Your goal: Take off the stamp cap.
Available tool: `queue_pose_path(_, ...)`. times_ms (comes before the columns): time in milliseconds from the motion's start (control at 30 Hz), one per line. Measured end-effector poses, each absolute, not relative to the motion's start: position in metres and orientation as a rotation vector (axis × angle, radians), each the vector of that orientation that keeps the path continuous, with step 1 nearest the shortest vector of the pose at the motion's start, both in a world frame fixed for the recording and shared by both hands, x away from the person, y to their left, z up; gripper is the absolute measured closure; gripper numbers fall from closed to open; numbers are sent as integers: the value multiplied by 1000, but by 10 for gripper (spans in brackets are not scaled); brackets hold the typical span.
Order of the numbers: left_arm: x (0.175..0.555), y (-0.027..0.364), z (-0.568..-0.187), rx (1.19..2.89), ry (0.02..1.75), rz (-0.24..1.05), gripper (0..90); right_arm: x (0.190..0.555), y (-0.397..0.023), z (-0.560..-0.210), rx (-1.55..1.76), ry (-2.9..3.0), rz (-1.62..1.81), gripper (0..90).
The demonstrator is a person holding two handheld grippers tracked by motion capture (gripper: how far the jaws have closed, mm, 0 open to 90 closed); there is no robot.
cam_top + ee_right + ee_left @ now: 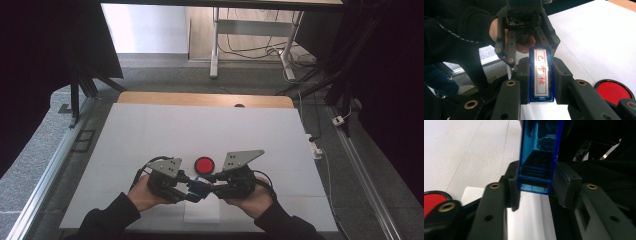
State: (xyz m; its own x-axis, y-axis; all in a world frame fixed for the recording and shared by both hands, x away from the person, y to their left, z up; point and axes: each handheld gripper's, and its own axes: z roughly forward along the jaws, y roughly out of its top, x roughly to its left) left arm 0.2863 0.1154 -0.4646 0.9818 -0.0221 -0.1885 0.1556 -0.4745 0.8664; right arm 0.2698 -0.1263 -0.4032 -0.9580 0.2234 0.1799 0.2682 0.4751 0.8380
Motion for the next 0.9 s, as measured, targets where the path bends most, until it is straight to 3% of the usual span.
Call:
queue_pose_path(433, 290, 121, -468, 2021, 5, -294, 681, 266, -124, -402, -332, -2668, -1513, 709)
queue_pose_path(900, 289, 116, -478, 2116, -8, -285, 686, 267, -130, -394, -364, -2699, -1562, 711)
